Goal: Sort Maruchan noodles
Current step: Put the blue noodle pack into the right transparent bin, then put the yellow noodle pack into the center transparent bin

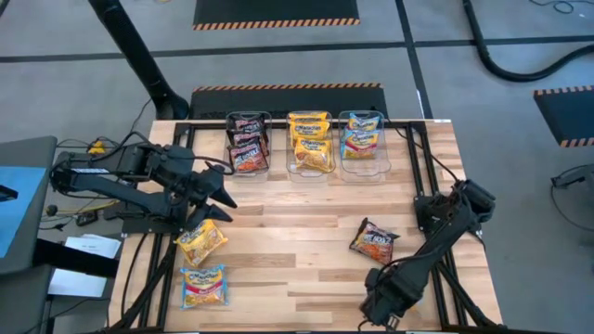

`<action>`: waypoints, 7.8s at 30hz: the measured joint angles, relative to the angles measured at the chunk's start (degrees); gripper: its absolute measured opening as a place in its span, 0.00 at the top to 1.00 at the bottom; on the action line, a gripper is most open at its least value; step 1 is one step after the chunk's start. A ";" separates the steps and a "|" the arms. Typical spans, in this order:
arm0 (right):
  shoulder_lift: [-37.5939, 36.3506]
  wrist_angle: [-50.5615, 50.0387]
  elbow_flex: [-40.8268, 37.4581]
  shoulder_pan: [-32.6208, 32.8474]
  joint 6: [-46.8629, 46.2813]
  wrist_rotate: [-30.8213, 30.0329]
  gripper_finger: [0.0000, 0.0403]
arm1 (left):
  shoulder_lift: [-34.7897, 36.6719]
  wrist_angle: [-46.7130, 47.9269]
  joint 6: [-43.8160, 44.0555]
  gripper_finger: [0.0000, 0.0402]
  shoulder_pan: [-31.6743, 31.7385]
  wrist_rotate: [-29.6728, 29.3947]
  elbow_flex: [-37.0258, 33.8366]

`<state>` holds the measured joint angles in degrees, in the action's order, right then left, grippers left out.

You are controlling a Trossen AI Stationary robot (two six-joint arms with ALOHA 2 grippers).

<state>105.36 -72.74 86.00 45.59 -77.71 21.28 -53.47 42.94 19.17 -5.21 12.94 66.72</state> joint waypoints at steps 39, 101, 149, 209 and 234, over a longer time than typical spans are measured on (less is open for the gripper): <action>2.45 18.22 -16.87 0.59 4.76 -1.09 0.65 | -0.09 -0.37 4.54 0.51 0.02 -3.55 0.00; 2.71 -17.30 14.58 -19.47 20.05 -23.75 1.00 | -0.09 -0.28 4.03 0.51 0.07 -3.55 0.00; 2.65 -17.31 8.08 -62.78 66.21 -57.42 1.00 | -0.07 -0.33 -6.97 0.51 13.73 -18.35 0.00; 2.69 -0.43 -3.63 -72.75 84.42 -40.68 0.59 | -0.04 -0.35 -5.90 0.51 17.11 -19.83 0.00; 2.69 -8.16 -1.23 -73.51 84.05 -29.14 0.58 | -0.04 -0.43 -5.84 0.51 17.11 -19.83 0.00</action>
<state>108.05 -80.90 84.76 -27.92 6.34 -7.86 -53.52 42.51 13.34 11.90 -6.90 66.72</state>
